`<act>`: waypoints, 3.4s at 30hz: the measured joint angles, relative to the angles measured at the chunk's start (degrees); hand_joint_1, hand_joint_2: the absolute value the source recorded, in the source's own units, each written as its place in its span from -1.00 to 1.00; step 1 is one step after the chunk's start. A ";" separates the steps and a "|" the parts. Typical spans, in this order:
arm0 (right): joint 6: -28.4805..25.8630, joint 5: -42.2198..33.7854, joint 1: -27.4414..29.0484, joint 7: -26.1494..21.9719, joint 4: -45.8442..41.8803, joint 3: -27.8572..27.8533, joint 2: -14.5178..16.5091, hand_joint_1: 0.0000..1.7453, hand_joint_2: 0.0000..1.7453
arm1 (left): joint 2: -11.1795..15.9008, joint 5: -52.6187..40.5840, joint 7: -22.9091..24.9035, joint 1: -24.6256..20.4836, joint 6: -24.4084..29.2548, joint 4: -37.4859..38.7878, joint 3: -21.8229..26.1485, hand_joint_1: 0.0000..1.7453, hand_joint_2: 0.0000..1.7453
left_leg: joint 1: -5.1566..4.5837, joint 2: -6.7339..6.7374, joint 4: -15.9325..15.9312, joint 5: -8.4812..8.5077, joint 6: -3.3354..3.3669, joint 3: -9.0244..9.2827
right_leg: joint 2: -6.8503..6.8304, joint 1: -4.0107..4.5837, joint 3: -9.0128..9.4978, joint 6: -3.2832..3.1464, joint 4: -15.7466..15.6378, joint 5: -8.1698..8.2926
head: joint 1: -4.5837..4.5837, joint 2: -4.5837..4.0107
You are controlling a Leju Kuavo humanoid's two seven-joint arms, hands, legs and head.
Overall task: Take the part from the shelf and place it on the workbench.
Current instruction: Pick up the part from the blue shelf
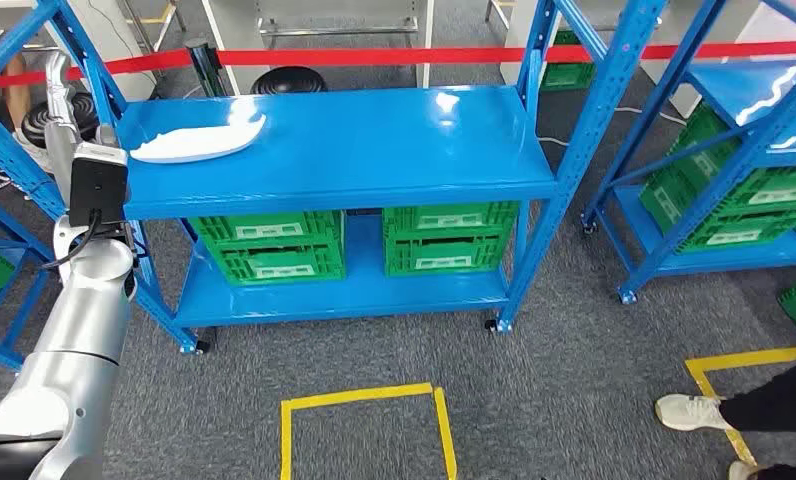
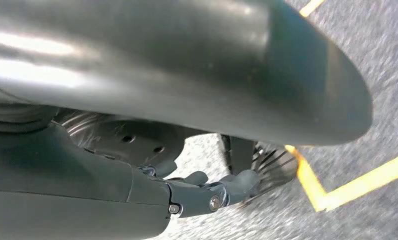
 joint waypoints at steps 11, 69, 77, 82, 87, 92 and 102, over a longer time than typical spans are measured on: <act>0.38 -0.05 0.46 0.02 0.07 -0.10 -0.13 -1.00 -1.00 | -0.66 0.71 -0.01 0.65 0.04 0.38 0.00 -1.00 -1.00 | -0.63 -0.94 -0.08 -4.68 -0.70 5.17 | 0.29 1.47 -3.78 -1.92 -9.71 8.07 | -0.06 0.00; 3.38 2.51 -0.05 -2.28 0.13 -0.03 -0.37 -1.00 -1.00 | -0.51 -4.21 -0.01 4.07 -8.30 -2.12 -3.77 -1.00 -1.00 | 0.17 -0.14 -0.27 -1.86 -0.77 2.35 | 0.00 0.33 -5.45 -0.27 -1.60 6.02 | -0.56 0.00; 2.73 2.81 -0.07 -1.26 0.20 -0.03 -0.37 -1.00 -1.00 | 0.36 -8.45 0.24 4.84 -8.98 0.02 -8.08 -1.00 1.00 | -0.26 -0.07 -0.52 -3.09 -1.64 3.43 | 0.28 0.74 -2.13 -1.43 -10.18 8.93 | -0.84 0.00; 1.65 3.01 -0.02 1.79 0.20 -0.03 0.13 -1.00 -1.00 | 0.47 -9.64 1.19 6.00 -13.11 2.49 -9.86 -1.00 1.00 | -0.26 -0.02 -0.98 -3.09 -2.09 3.78 | 0.30 0.76 -2.00 -1.81 -10.18 8.71 | -0.85 0.00; 1.37 2.97 0.02 2.31 0.20 -0.03 0.36 -1.00 -1.00 | 0.52 -9.39 1.51 6.89 -14.91 3.60 -10.55 -1.00 1.00 | -0.25 -0.03 -1.05 -3.03 -2.22 3.80 | 0.29 0.77 -1.99 -1.91 -10.16 8.71 | -0.83 0.00; 1.32 2.67 0.08 2.88 0.20 -0.03 0.84 -1.00 -1.00 | 0.57 -7.26 1.76 8.99 -19.35 3.81 -10.95 -1.00 1.00 | -0.26 -0.02 -1.04 -3.01 -2.25 3.82 | 0.29 0.71 -1.96 -1.92 -10.16 8.72 | -0.83 0.00; 0.31 0.92 0.15 1.02 0.20 -0.67 2.25 -1.00 -1.00 | -1.63 -7.23 5.03 11.02 -17.97 6.13 -13.75 -1.00 1.00 | -0.28 -0.04 -1.01 -3.06 -2.18 3.81 | 0.22 0.57 -1.89 -1.88 -10.22 8.74 | -0.81 0.00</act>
